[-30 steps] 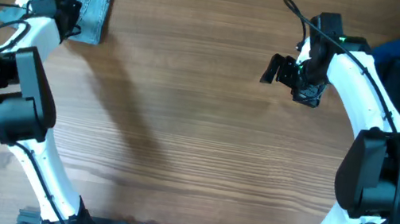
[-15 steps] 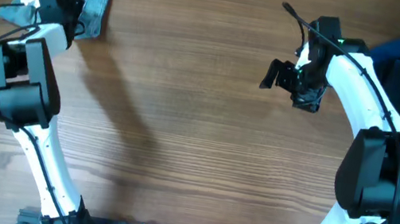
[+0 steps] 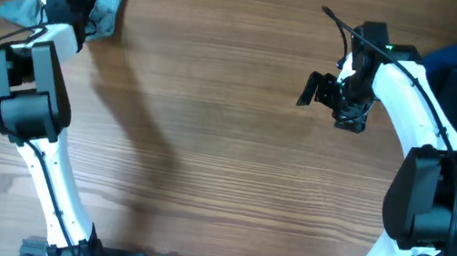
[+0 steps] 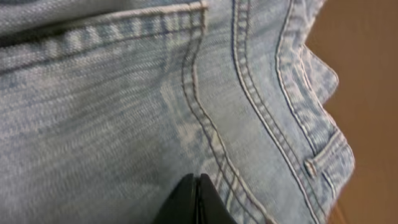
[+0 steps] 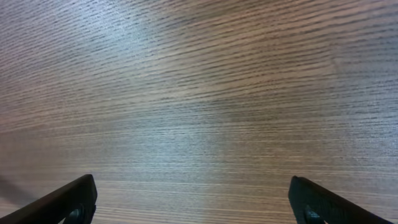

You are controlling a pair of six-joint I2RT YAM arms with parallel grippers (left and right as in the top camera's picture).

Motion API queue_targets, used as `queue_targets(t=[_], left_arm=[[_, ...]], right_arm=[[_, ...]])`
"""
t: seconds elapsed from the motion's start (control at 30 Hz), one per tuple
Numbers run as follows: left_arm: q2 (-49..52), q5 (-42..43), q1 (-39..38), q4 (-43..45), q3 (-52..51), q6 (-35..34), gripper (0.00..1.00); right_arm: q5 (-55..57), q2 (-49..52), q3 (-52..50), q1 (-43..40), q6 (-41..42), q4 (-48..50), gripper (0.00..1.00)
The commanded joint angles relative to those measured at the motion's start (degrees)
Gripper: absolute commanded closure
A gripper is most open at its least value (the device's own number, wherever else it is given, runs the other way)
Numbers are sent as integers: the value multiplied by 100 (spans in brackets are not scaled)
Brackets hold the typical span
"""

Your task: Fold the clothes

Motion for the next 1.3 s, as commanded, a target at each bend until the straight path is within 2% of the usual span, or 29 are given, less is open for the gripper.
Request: queue_targets(t=[0.0,0.07,0.17,0.43,0.6,0.77,0.93,1.1,1.2,1.27], left_arm=[[-697,-280,2,-61,15,210,96],[-713,-570,90,-94,15,223,96],[-612,-1003,295,-129,15,772,96],[-63,-1145,780,-33,15,1858,96],[83,-1270,1228,-210,15,1858,95],[-588,-1158,1193,-321,15,1853,96],[-1488,-922,647,-1386,15,1698,96],[-1335,-243,-85,-2461,15,920,96],[-857,-240,-533,-2544,13,754,96],[-531,-262,-660,-2177,13,752,96]], right_arm=[[72,-68,-22,35,-61,-11,0],[72,-68,-22,35,-61,-2,0],[74,-68,-22,35,-61,2,0],[72,-68,-22,35,-28,22,0],[70,-68,-22,35,-31,-20,0],[70,-68,-22,35,-35,-48,0],[72,-68,-22,35,-33,-4,0],[72,-68,-22,35,-13,2,0],[72,-68,-22,35,-17,2,0],[72,-68,-22,35,-24,7,0]])
